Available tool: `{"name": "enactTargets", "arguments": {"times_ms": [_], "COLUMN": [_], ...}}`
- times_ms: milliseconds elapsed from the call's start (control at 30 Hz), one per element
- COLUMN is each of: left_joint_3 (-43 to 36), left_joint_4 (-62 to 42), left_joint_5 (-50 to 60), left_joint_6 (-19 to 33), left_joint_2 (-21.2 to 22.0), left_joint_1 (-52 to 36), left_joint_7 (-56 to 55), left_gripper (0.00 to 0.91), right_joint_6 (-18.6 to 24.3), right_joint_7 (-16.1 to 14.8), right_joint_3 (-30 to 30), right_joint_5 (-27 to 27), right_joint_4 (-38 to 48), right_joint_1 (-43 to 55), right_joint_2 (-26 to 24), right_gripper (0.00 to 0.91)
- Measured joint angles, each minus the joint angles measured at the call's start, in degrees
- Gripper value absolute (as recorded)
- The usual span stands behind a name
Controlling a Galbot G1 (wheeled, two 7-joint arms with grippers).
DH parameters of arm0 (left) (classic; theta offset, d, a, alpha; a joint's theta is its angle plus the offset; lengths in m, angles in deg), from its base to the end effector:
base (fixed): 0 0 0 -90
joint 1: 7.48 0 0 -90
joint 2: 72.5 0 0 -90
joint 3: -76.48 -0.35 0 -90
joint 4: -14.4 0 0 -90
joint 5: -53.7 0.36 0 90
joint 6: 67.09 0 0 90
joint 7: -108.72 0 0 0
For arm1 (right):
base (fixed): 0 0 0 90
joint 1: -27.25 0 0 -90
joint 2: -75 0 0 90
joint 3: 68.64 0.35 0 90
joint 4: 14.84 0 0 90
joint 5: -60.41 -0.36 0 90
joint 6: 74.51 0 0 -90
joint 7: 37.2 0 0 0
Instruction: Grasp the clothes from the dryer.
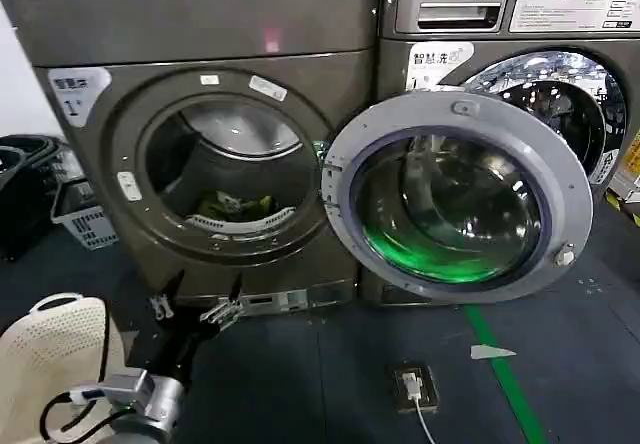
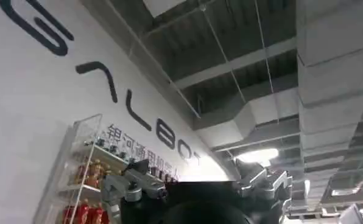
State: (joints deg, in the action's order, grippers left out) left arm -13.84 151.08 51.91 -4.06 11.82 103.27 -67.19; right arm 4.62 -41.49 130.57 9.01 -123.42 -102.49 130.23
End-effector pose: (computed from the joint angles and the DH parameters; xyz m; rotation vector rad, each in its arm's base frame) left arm 0.1999 0.0073 -0.1696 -0.1945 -3.1122 -0.0973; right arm -0.0924 -0.3989 0.0645 1.2340 2.1498 -0.4986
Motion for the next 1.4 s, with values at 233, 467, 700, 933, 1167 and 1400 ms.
{"name": "enactTargets", "arguments": {"times_ms": [233, 467, 700, 933, 1167, 1400], "left_joint_3": [0.01, -0.08, -0.24, -0.33, -0.56, -0.39], "left_joint_4": [-0.36, -0.94, -1.49, -1.89, -2.0, -1.76], "left_joint_5": [-0.03, -0.11, -0.1, -0.11, -0.14, -0.19], "left_joint_6": [0.11, 0.12, 0.12, 0.05, 0.01, 0.13], "left_joint_2": [0.07, 0.06, 0.15, 0.05, -0.09, -0.35], "left_joint_1": [-0.31, -0.86, -1.08, -1.62, -1.68, -1.49], "left_joint_7": [0.03, 0.12, 0.15, 0.17, 0.17, 0.17], "left_gripper": [0.907, 0.907, 0.907, 0.907, 0.907, 0.907], "right_joint_6": [0.6, 0.78, 0.99, 1.06, 1.15, 1.17], "right_joint_7": [-0.87, -1.41, -1.65, -1.76, -1.83, -1.68], "right_joint_3": [0.01, -0.14, -0.31, -0.43, -0.45, -0.54], "right_joint_5": [0.47, 1.2, 1.62, 1.86, 1.88, 1.76], "right_joint_4": [-0.73, -0.94, -1.08, -1.17, -1.39, -1.93], "right_joint_1": [0.04, 0.16, 0.28, 0.38, 0.34, 0.25], "right_joint_2": [0.24, 0.49, 0.5, 0.6, 0.6, 1.01], "right_gripper": [0.907, 0.907, 0.907, 0.907, 0.907, 0.907]}}
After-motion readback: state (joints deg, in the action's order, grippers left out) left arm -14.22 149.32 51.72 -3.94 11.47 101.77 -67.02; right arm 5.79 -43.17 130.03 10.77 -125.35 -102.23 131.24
